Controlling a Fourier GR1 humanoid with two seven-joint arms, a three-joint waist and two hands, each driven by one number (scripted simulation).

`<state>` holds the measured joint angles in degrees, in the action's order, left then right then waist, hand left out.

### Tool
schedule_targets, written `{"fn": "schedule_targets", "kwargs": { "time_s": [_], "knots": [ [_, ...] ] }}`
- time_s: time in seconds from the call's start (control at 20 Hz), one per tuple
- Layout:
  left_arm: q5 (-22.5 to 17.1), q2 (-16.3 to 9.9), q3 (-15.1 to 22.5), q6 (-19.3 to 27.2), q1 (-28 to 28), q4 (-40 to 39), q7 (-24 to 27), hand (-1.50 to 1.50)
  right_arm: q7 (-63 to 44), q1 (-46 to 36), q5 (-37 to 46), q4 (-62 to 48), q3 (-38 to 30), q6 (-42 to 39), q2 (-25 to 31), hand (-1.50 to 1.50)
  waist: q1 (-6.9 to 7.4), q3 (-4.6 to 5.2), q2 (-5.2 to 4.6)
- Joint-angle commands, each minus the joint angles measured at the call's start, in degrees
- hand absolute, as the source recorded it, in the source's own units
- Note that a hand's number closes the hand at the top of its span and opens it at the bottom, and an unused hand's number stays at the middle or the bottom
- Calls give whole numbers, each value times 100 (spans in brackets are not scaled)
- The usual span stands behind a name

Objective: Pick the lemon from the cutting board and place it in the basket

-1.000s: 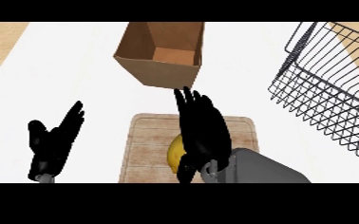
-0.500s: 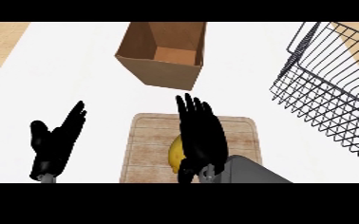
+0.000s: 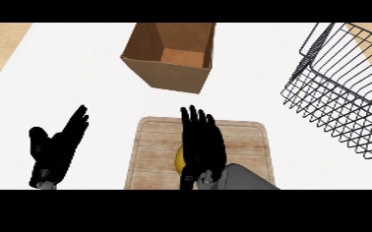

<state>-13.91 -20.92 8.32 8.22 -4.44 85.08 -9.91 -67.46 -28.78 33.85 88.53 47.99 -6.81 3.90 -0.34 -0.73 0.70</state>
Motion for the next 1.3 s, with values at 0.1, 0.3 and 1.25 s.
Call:
{"fn": "schedule_targets", "kwargs": {
  "time_s": [0.1,0.3,1.25],
  "knots": [
    [-62,0,22,-96,-162,-496,-459,0,-956,102,269,-22,-73,-267,-347,-150,-22,80,-61],
    [20,58,81,36,-370,-182,-553,0,-627,298,561,-289,-95,-71,-365,-150,37,74,-58],
    [186,264,59,-70,-213,-439,-441,0,-123,203,1440,-724,-276,-499,-384,150,9,78,-70]
  ]
}}
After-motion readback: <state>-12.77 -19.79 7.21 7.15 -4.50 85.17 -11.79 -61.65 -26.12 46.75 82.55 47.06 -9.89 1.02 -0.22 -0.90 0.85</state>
